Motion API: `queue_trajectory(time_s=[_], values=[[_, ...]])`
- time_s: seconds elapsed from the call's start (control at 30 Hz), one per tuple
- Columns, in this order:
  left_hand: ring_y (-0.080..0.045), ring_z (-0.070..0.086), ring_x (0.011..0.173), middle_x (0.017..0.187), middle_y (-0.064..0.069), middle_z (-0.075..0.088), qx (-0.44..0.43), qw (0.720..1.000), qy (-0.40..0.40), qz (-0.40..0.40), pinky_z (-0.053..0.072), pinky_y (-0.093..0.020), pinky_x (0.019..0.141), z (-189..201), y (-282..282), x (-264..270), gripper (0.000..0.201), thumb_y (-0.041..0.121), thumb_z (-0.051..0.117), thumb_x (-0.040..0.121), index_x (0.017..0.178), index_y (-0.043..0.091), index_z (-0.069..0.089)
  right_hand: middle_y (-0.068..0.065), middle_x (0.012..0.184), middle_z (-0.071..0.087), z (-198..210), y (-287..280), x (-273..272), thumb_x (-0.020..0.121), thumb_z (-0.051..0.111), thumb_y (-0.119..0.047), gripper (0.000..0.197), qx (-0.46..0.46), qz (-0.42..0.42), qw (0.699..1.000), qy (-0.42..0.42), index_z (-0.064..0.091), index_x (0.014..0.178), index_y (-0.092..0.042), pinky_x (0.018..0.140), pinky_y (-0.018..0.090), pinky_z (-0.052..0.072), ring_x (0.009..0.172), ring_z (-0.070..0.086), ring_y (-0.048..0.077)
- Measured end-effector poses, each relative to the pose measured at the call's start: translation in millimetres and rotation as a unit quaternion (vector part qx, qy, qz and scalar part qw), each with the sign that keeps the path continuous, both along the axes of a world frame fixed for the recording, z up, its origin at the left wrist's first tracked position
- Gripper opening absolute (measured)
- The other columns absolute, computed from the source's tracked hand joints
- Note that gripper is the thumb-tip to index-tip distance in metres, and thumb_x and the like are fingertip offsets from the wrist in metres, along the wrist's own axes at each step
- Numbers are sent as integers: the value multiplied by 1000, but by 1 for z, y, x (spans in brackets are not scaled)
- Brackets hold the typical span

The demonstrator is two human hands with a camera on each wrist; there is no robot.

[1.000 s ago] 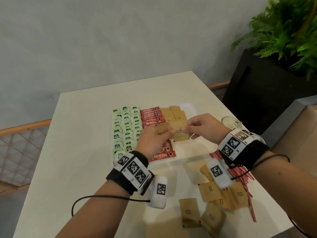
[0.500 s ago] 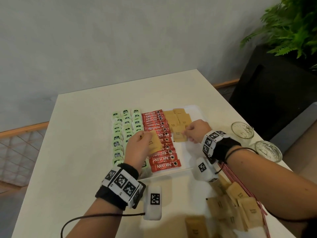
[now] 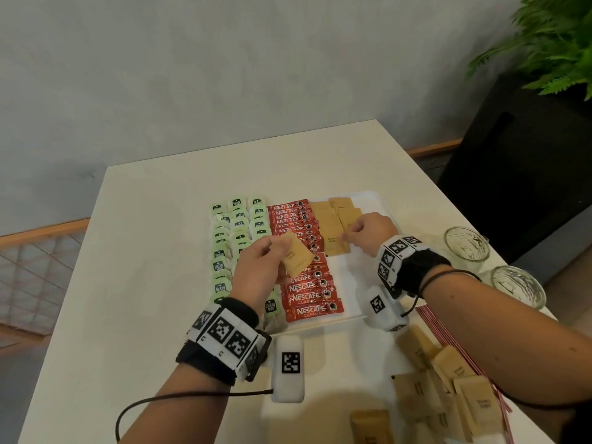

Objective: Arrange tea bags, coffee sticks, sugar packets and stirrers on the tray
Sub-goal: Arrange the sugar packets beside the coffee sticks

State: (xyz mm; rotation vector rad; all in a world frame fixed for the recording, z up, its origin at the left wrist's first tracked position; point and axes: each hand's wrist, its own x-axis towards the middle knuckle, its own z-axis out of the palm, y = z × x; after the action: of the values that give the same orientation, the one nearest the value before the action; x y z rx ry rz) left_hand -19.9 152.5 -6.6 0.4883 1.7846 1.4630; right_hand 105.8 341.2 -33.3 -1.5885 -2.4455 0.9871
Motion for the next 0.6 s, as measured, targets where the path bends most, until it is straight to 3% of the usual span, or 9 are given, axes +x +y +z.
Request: queue_trajectory(time_s=[0.13, 0.27, 0.33, 0.47, 0.6], values=[[-12, 69, 69, 95, -11, 72, 18, 998, -52, -9, 61, -27, 64, 3, 1, 6, 18, 19, 66, 92, 105, 5, 67, 0, 83, 68, 11, -6, 11, 86, 65, -48, 33, -13, 19, 999, 40, 64, 88, -15, 68, 31, 51, 75, 63, 18], [-21, 74, 80, 101, -14, 72, 26, 995, -99, -1, 63, -34, 67, 7, 7, 17, 13, 13, 66, 93, 101, 5, 60, 0, 89, 71, 34, -24, 20, 86, 61, -53, 41, -128, 86, 982, 109, 67, 98, -14, 62, 27, 50, 74, 66, 15], [-19, 73, 79, 98, -12, 72, 23, 996, -86, -6, 62, -33, 67, 7, 10, 24, 11, 13, 66, 92, 97, 7, 59, 2, 89, 72, 43, -34, 23, 86, 66, -46, 35, -183, 112, 965, 151, 67, 98, -13, 62, 26, 51, 72, 66, 14], [-17, 69, 77, 91, -11, 72, 16, 998, -27, -50, 60, -30, 69, 9, 15, 36, 11, 7, 69, 89, 92, 9, 59, 8, 79, 70, 54, -39, 29, 87, 69, -15, 13, -220, 104, 941, 236, 58, 90, -8, 58, 25, 52, 62, 63, 13], [-20, 74, 79, 90, -6, 76, 22, 996, 26, -81, 59, -35, 76, 19, 20, 42, 13, 20, 62, 95, 100, 8, 64, 4, 73, 67, 65, -35, 37, 87, 70, -13, 12, -201, 98, 945, 240, 60, 89, -7, 59, 25, 52, 64, 62, 13]])
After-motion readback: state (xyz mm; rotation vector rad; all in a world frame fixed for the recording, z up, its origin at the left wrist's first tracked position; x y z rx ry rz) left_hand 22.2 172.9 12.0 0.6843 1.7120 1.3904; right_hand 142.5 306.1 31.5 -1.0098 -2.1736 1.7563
